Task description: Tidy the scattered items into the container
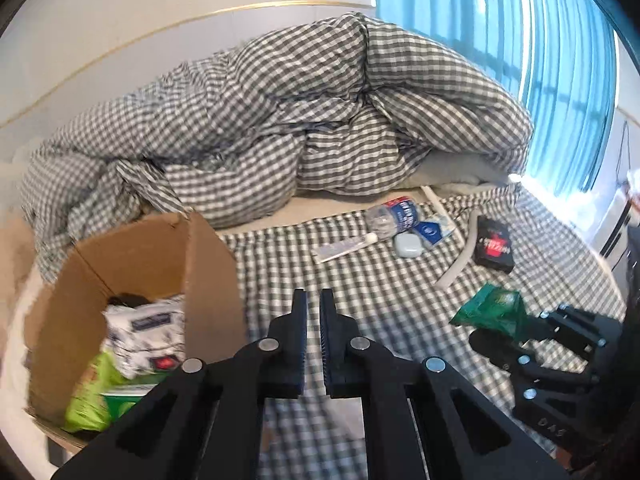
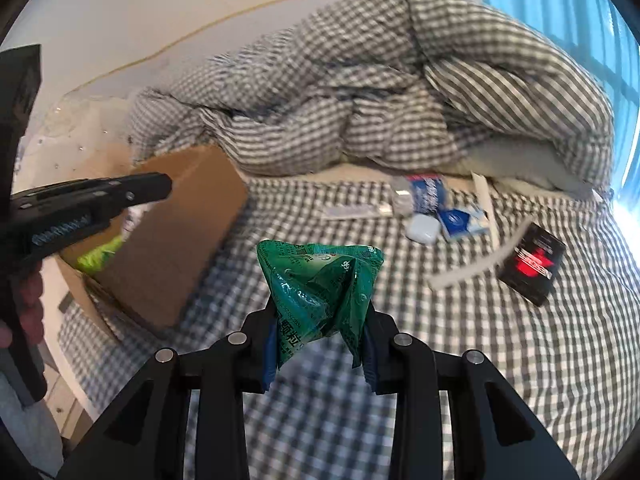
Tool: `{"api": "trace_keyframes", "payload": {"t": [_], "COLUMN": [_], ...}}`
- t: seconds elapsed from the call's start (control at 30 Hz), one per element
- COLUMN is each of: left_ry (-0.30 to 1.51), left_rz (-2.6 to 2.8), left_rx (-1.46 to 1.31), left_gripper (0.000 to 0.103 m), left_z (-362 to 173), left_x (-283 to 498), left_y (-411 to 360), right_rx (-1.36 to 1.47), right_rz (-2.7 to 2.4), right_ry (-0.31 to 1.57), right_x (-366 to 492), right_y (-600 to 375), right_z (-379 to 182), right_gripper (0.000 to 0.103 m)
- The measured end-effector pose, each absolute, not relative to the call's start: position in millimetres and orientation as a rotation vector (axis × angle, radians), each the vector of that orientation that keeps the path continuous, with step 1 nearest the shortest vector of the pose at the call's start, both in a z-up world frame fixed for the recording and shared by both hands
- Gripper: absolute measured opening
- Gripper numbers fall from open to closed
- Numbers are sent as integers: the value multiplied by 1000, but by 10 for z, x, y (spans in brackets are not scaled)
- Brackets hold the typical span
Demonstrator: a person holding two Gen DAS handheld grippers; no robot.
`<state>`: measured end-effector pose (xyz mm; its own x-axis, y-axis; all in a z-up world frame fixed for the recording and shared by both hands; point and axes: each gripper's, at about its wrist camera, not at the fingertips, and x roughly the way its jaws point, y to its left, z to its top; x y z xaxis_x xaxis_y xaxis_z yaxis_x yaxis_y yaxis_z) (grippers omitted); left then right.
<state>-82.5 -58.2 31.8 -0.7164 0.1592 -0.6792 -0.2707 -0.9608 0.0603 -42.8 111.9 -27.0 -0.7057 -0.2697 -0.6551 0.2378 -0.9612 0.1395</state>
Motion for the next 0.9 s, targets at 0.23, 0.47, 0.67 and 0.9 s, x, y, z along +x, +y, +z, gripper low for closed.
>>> {"api": "trace_keyframes", "payload": {"t": [0.23,0.47,0.67,0.9], "left_ry": [363,443,526,402], "left_rz": [2636,2385,2308,2203], "left_rx": [-1102,-1133,-1185,-1305], "left_gripper": [91,91,90,92], "left_z": [-291,-1068,-1448,-1677], "left_x": [-583,-437,-699,-980], "left_y": [-456,13,181,8], "right_rx": [1082,1126,1155,1191], "right_rz": [-2683,-2749,-2772,-2756], "right_ry": [-38,-82,-138,-177], "right_x": [-346,-332,-306,-344], "right_y": [1173,1579,1812,1871], "right_z": [-349,-377,-452,-555], "right_gripper": [32,32,32,32]}}
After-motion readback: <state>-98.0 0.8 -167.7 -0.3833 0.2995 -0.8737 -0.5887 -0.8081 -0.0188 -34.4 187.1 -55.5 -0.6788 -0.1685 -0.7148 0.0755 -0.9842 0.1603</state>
